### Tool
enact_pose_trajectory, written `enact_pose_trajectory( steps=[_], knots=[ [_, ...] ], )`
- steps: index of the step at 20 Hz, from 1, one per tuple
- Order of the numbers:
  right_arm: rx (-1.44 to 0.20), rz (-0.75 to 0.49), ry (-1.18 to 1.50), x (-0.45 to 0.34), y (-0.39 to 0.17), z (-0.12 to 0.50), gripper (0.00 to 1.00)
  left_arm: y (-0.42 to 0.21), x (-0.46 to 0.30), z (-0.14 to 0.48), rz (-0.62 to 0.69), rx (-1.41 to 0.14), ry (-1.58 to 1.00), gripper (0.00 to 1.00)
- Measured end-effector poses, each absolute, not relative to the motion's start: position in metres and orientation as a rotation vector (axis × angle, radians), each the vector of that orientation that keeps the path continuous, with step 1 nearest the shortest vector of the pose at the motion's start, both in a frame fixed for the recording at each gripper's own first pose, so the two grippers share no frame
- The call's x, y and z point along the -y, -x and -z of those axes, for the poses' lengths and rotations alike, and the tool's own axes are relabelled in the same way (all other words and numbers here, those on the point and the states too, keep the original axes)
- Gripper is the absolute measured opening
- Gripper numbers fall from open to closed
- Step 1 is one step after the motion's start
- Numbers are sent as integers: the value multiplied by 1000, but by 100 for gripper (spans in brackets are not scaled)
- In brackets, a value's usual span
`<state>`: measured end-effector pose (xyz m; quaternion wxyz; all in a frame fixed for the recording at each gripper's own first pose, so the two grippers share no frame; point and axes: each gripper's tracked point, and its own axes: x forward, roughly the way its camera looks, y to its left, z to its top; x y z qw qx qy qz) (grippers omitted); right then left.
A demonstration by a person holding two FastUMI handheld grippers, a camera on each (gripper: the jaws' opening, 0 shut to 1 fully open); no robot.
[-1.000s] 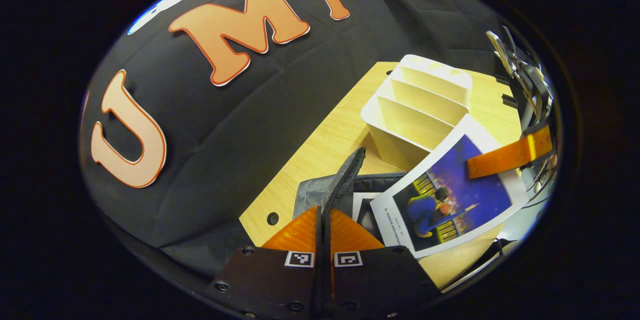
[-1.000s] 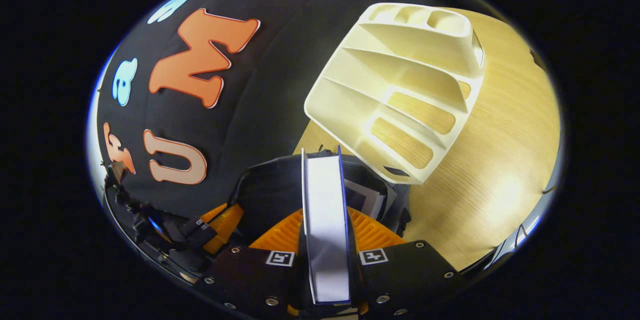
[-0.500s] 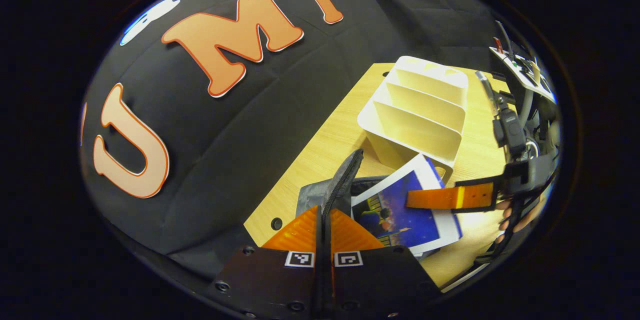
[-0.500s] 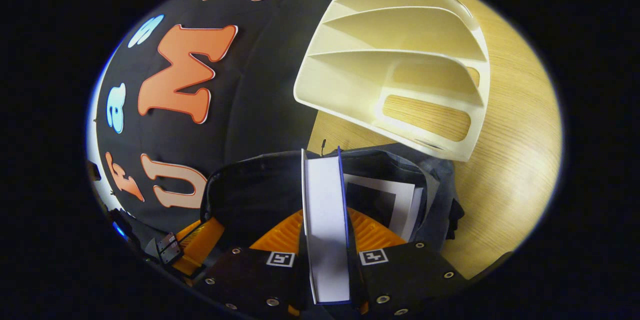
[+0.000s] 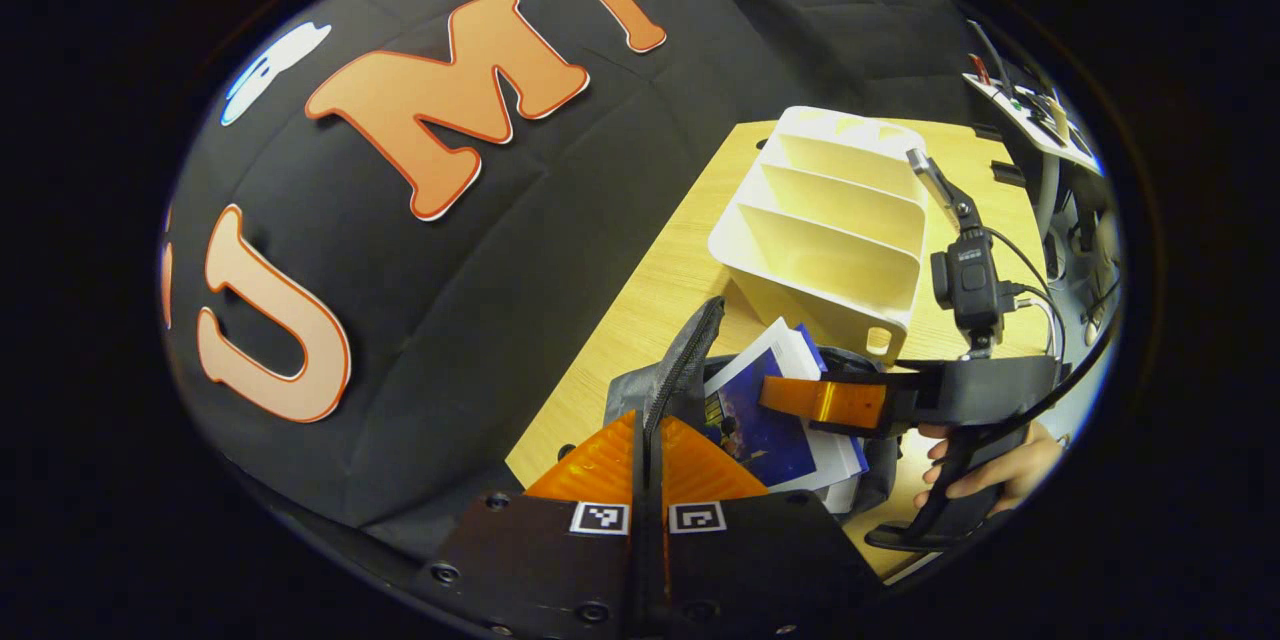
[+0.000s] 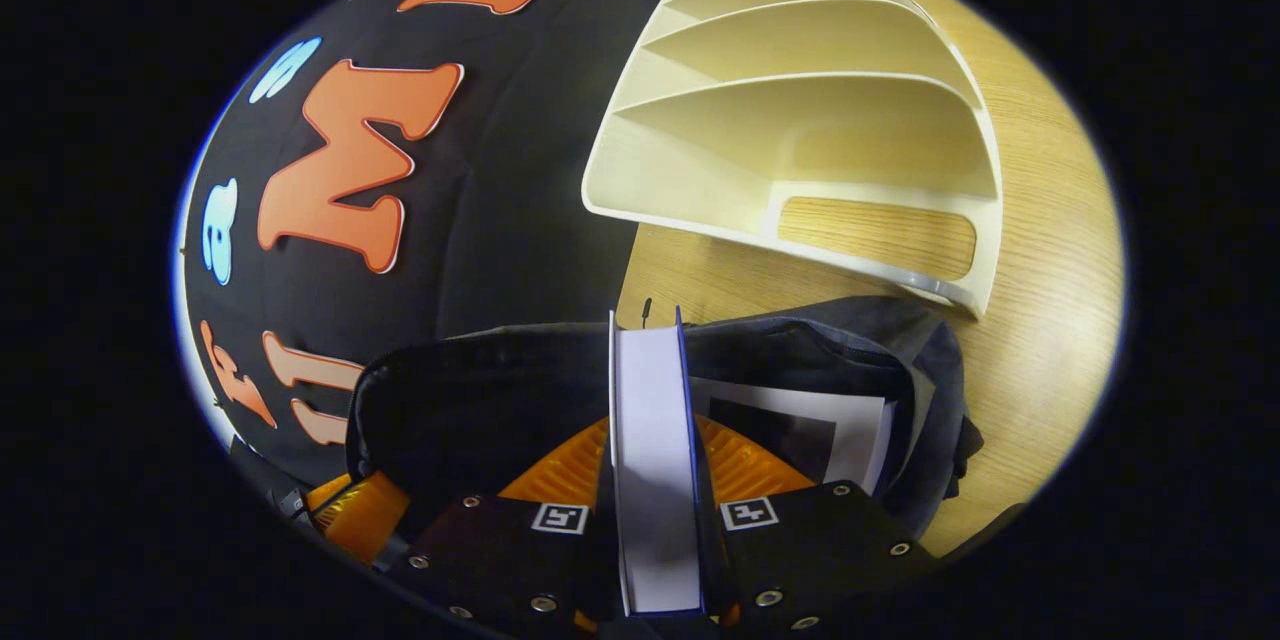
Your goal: Open the schoolbag, grab two books from the bookshelf and put them into the schoolbag.
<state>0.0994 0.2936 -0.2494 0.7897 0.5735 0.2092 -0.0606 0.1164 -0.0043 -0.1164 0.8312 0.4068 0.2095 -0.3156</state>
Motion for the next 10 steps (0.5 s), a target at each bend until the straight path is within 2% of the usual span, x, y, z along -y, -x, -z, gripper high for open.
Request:
enact_pose_trajectory(
  steps=[4,6,10],
  knots=[
    [-490,158,-1200,-300,-105,265,34,-101,12,112,684,-442,-875,1],
    [-572,193,-1174,-303,-94,282,42,-103,12,109,702,-474,-833,1],
    [-687,208,-1166,-301,-60,295,72,-120,-1,118,677,-500,-773,1]
  ],
)
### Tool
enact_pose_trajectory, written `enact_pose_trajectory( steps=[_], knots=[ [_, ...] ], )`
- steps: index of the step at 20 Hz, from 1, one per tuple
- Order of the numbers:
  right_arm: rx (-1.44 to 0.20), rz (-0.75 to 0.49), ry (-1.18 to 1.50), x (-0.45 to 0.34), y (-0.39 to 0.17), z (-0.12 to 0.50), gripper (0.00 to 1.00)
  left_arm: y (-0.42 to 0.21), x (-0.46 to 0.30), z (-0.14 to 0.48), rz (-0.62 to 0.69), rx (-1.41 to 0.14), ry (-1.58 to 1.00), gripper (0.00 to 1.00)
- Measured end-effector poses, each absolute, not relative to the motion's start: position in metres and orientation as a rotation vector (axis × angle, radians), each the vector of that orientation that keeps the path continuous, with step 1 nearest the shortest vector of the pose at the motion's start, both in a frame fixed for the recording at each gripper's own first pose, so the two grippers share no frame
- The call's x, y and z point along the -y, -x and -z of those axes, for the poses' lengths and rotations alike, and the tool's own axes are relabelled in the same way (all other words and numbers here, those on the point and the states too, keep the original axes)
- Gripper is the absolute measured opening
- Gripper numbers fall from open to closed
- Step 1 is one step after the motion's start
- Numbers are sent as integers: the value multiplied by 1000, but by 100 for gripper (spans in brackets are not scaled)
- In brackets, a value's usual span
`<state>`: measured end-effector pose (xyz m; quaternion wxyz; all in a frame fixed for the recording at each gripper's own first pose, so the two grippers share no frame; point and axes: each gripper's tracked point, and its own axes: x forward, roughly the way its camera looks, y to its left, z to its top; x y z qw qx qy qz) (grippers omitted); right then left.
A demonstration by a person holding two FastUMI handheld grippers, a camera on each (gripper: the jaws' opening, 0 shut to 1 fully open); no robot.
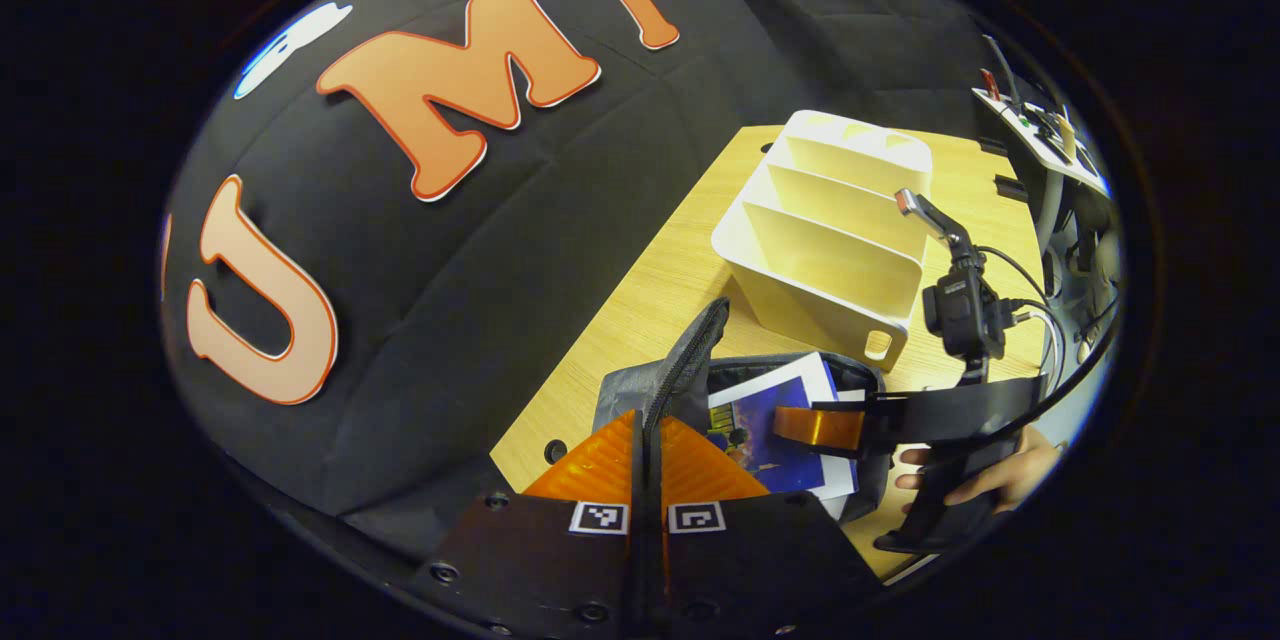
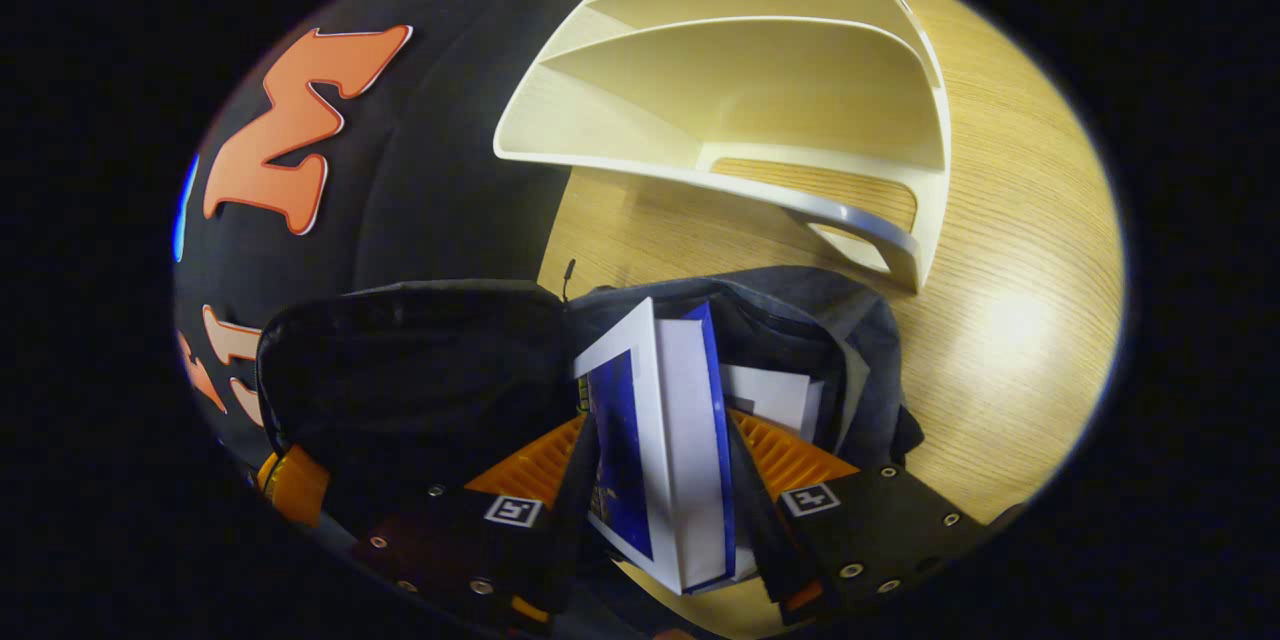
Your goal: Open the schoolbag, grab two books from the bookshelf and put them into the schoolbag.
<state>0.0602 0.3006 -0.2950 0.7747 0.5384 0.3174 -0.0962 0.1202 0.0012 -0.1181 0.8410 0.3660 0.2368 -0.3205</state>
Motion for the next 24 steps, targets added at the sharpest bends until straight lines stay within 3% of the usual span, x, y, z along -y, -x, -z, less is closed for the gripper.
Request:
enact_pose_trajectory(
  steps=[1,3,6,7,8,11,15,18,19,21,22,24],
  knots=[
    [-709,214,-1162,-301,-54,297,87,-120,-5,120,679,-513,-747,1],
    [-738,217,-1153,-295,-39,292,98,-121,-6,132,684,-547,-691,0],
    [-764,224,-1148,-280,-16,278,98,-112,-12,142,685,-591,-615,1],
    [-770,225,-1139,-273,-10,272,99,-107,-13,146,689,-607,-585,7],
    [-774,219,-1132,-267,-6,264,99,-103,-12,149,695,-624,-553,0],
    [-805,211,-1089,-249,7,247,99,-84,-6,165,721,-691,-455,1],
    [-854,173,-942,-236,20,233,98,-52,2,187,747,-785,-362,8],
    [-899,118,-876,-236,25,227,98,-38,11,196,738,-829,-311,27],
    [-911,99,-857,-236,26,227,99,-37,12,199,723,-835,-305,40],
    [-929,71,-805,-226,25,223,98,-30,14,199,696,-849,-282,75],
    [-930,58,-773,-219,25,220,98,-27,18,197,668,-849,-268,87],
    [-908,34,-696,-201,20,208,98,-25,27,191,603,-821,-230,91]
  ],
)
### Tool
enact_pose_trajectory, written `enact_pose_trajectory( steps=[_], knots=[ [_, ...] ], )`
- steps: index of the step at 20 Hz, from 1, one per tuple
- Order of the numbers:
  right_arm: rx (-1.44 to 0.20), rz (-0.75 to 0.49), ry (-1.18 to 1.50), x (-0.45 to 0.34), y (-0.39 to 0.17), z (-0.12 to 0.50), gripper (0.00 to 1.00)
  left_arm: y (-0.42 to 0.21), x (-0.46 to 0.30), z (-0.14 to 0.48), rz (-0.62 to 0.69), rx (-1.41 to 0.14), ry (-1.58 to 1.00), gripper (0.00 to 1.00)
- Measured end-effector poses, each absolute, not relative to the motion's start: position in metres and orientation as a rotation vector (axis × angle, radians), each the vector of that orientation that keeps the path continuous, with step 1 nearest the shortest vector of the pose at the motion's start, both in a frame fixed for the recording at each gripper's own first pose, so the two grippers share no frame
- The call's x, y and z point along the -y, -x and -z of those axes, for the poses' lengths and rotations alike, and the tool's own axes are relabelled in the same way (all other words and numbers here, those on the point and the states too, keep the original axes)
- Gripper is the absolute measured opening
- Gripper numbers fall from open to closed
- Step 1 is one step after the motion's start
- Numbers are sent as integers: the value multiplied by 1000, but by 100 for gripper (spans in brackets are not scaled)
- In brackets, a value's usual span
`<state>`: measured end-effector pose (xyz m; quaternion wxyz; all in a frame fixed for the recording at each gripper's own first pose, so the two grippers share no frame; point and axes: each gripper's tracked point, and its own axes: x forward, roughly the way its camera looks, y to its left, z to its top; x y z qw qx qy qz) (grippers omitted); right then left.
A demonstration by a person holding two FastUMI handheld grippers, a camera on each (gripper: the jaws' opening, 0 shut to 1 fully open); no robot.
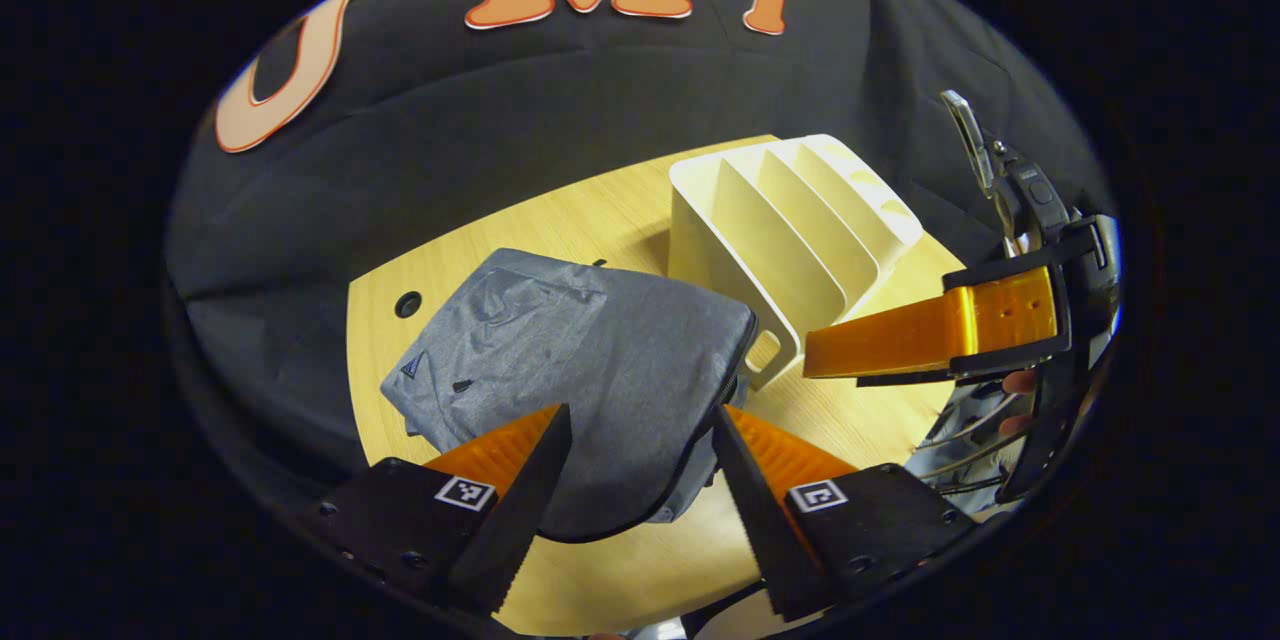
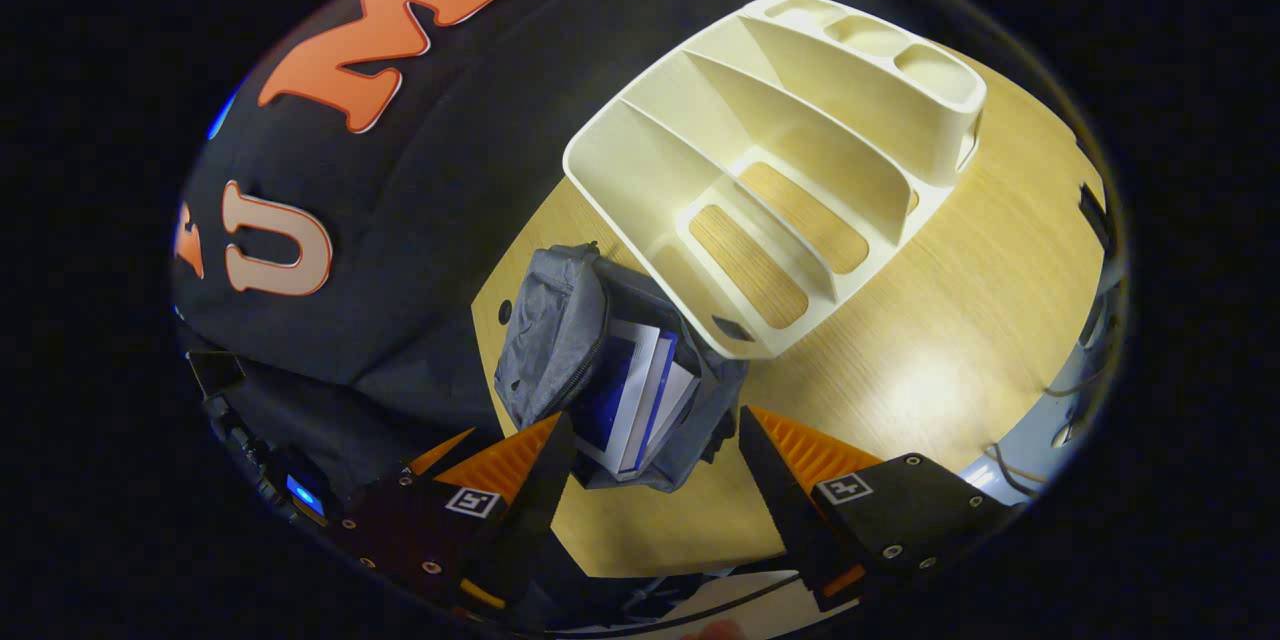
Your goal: Open the schoolbag, grab two books from the bookshelf and put them into the schoolbag.
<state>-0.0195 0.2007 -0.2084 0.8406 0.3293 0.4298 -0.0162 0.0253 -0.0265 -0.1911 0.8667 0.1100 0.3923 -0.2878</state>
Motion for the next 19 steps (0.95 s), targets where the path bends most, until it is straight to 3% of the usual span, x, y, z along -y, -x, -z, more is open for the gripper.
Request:
enact_pose_trajectory(
  steps=[2,7,11,19],
  knots=[
    [-867,23,-593,-175,13,193,98,-28,38,182,538,-774,-203,99],
    [-739,-19,-413,-129,-1,141,98,-31,68,134,394,-603,-112,98],
    [-530,-45,-251,-105,-14,90,98,-44,77,77,280,-403,-132,97],
    [-235,-65,-187,-87,-9,16,98,-44,80,-3,183,-82,-78,96]
  ],
)
